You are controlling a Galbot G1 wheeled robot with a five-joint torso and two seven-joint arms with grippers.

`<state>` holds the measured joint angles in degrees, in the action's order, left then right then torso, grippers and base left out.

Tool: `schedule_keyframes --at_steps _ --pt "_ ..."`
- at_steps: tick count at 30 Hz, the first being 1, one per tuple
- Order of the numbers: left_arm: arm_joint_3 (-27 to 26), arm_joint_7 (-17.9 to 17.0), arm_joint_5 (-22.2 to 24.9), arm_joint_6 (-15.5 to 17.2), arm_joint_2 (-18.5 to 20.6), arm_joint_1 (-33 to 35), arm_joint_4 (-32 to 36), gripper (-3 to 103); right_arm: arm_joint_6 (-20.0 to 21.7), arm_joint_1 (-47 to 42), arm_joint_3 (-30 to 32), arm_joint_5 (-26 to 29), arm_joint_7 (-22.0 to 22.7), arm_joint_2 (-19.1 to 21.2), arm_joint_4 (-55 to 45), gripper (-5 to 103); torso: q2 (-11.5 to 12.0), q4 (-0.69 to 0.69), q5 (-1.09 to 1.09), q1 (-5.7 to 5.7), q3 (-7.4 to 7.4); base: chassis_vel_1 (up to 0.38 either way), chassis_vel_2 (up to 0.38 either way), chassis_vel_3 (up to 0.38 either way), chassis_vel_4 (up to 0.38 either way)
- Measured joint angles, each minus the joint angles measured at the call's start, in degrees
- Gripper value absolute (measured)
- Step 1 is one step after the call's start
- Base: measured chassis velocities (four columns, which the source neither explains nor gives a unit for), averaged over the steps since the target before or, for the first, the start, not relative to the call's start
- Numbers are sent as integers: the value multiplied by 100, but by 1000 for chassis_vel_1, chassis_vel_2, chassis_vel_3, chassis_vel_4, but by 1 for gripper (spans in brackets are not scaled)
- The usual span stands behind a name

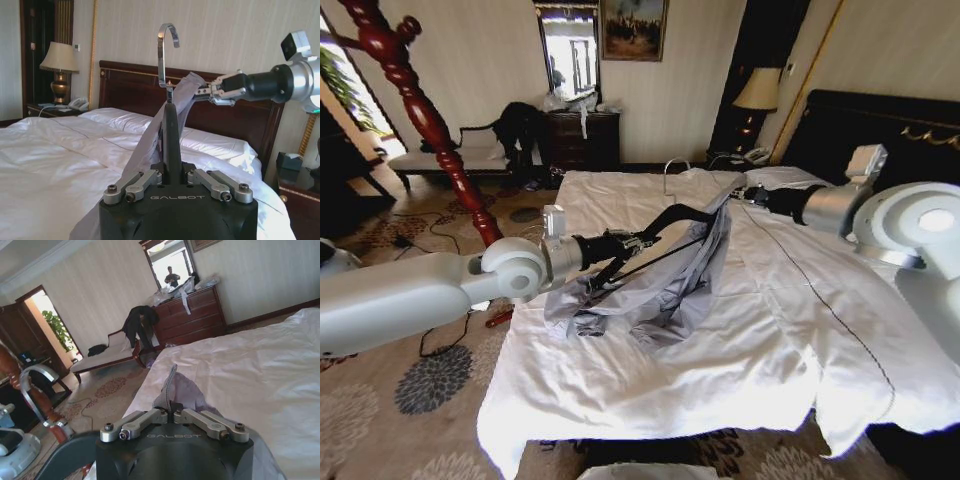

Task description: Pick up the clothes from the bed and hang them on the clothes hanger.

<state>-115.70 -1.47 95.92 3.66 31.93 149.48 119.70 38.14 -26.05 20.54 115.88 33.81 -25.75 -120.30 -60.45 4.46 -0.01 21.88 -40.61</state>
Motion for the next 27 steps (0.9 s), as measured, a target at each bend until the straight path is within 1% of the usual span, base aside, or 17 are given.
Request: schedule_keyframes --at_steps 3,6,7,8,12,14,17,18,19,24,27 --pt "-136 -65 30 0 168 103 -17 16 32 -76 3 -98 -92 73 -107 1 0 0 0 0 0 0 0 0 0" --pt "-207 -109 49 -1 247 158 14 16 73 -89 2 -163 -159 117 -118 1 0 1 3 0 0 0 0 0 0" --pt "-253 -144 90 0 271 192 34 16 93 -106 2 -233 -217 154 -123 1 0 0 2 0 0 0 0 0 0" --pt "-332 -166 174 -1 297 238 95 16 119 -158 -2 -426 -345 227 -127 1 0 1 0 0 0 0 0 0 0" --pt "-371 -166 222 8 296 266 230 16 130 -213 -15 -610 -425 251 -78 1 -1 0 2 -1 0 0 0 0 0" --pt "-371 -161 183 12 290 283 226 16 127 -215 -15 -614 -426 242 -86 1 0 0 3 -1 0 0 0 0 0" --pt "-361 -155 66 18 319 360 35 16 102 -136 -14 -465 -430 240 -276 1 0 0 2 0 0 0 0 0 0" --pt "-401 -152 -8 22 399 441 -123 16 78 -12 -21 -285 -404 232 -451 1 0 -2 -2 -1 0 0 0 0 0" --pt "-401 -152 -8 22 399 441 -123 16 78 -12 -21 -285 -404 232 -451 1 0 -2 -2 -1 0 0 0 0 0" --pt "-647 -148 -144 22 683 723 -577 16 4 272 1 206 -315 308 -839 1 0 2 0 0 0 0 0 0 0" --pt "-662 -153 -158 22 761 761 -610 16 -13 327 10 299 -308 325 -881 1 0 1 0 0 0 0 0 0 0"
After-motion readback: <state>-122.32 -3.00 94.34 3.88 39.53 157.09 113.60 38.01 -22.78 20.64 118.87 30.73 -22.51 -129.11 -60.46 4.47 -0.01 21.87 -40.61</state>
